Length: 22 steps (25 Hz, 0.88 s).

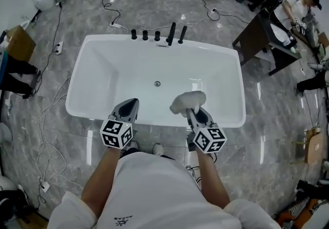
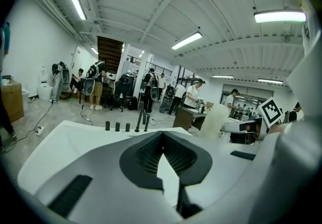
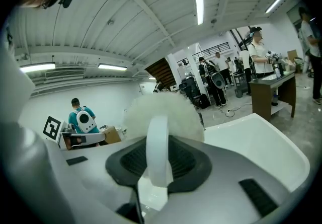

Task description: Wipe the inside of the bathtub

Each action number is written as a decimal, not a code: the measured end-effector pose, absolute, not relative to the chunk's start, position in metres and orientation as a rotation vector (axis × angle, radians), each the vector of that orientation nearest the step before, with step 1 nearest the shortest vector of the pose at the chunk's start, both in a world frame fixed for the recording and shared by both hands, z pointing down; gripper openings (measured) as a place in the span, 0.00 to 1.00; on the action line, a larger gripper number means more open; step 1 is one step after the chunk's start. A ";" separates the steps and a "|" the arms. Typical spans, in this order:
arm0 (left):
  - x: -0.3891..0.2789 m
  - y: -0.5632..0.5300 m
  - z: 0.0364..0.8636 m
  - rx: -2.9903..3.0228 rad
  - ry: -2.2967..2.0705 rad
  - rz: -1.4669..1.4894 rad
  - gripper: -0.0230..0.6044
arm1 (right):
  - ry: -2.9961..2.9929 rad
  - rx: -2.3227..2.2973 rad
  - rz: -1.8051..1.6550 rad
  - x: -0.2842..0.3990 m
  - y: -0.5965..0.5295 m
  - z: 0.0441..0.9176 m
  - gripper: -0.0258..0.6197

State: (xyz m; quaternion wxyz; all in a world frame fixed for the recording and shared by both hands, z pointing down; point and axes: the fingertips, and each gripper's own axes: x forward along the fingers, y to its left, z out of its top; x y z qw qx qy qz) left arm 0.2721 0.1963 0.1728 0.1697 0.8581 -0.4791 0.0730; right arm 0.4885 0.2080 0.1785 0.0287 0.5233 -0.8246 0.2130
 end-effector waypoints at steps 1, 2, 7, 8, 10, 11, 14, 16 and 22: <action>0.268 0.196 0.167 2.451 -1.364 0.195 0.05 | -2.546 1.633 0.646 0.488 0.209 0.173 0.19; 0.262 0.194 0.161 2.462 -1.365 0.184 0.05 | -2.546 1.650 0.633 0.487 0.209 0.168 0.19; 0.236 0.187 0.151 2.487 -1.352 0.160 0.05 | -2.512 1.727 0.601 0.479 0.215 0.156 0.19; 0.231 0.184 0.150 2.493 -1.350 0.161 0.05 | -2.503 1.742 0.597 0.478 0.216 0.156 0.19; 0.225 0.177 0.147 2.510 -1.343 0.170 0.05 | -2.487 1.776 0.605 0.476 0.217 0.155 0.19; 0.223 0.174 0.146 2.516 -1.340 0.175 0.05 | -2.477 1.791 0.609 0.476 0.218 0.155 0.19; 0.214 0.170 0.145 2.519 -1.336 0.175 0.05 | -2.459 1.809 0.604 0.470 0.219 0.155 0.19; 0.208 0.168 0.145 2.520 -1.338 0.171 0.05 | -2.462 1.814 0.593 0.465 0.217 0.152 0.19; 0.199 0.173 0.145 2.516 -1.315 0.156 0.05 | -2.465 1.828 0.586 0.453 0.218 0.145 0.19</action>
